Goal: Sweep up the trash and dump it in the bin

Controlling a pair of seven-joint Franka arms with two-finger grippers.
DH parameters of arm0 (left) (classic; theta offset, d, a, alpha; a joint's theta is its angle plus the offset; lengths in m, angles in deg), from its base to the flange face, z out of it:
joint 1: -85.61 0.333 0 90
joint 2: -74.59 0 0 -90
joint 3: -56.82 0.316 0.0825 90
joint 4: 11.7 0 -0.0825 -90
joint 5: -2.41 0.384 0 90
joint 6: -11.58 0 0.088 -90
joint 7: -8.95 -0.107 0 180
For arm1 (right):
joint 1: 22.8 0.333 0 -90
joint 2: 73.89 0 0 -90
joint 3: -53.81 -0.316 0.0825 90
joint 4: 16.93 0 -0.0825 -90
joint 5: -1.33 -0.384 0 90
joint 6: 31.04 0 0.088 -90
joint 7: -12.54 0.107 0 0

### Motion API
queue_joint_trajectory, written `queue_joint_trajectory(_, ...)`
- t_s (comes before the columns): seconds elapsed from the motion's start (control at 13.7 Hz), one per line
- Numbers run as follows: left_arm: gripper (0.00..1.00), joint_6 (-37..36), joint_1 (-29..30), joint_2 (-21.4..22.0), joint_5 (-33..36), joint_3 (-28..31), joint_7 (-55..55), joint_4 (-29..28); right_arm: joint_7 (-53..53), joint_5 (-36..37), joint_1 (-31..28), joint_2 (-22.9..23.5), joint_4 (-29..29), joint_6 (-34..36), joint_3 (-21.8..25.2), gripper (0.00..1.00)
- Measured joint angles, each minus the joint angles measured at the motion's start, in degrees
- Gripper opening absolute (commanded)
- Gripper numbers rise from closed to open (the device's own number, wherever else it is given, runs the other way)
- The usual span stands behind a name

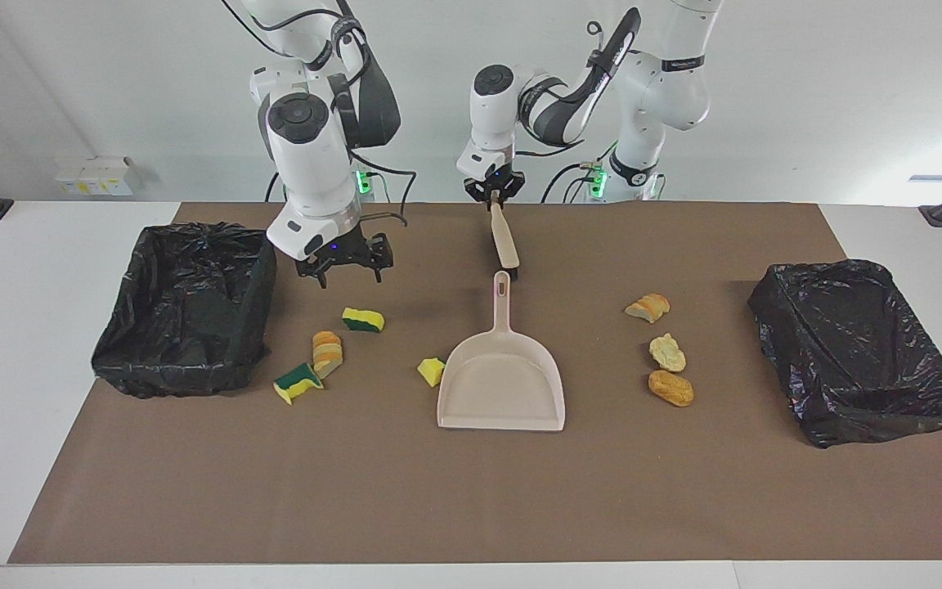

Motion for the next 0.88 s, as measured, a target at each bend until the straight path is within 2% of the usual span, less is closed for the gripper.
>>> queue_joint_trajectory(0.29, 0.0, -14.15, 1.25, 2.52, 0.0, 1.51, -7.45, 6.04, 4.3, 0.0, 1.27, 0.05, 0.12, -1.85, -0.01, 1.0)
queue_joint_trajectory(0.51, 0.0, -23.99, 5.92, 4.58, 0.05, 2.36, -17.9, 9.93, 9.99, 0.0, 4.31, 1.1, 0.38, -5.55, -0.04, 1.0)
queue_joint_trajectory(0.73, 0.0, -29.95, 19.32, 7.6, 0.94, 2.99, -34.56, 12.21, 15.52, -0.01, 7.11, 2.81, 0.39, -8.02, -0.07, 1.0)
queue_joint_trajectory(0.88, 0.0, -31.37, 28.88, 7.97, 3.94, 3.46, -45.12, 14.17, 20.89, -0.02, 10.12, 4.14, 0.38, -10.47, -0.08, 1.0)
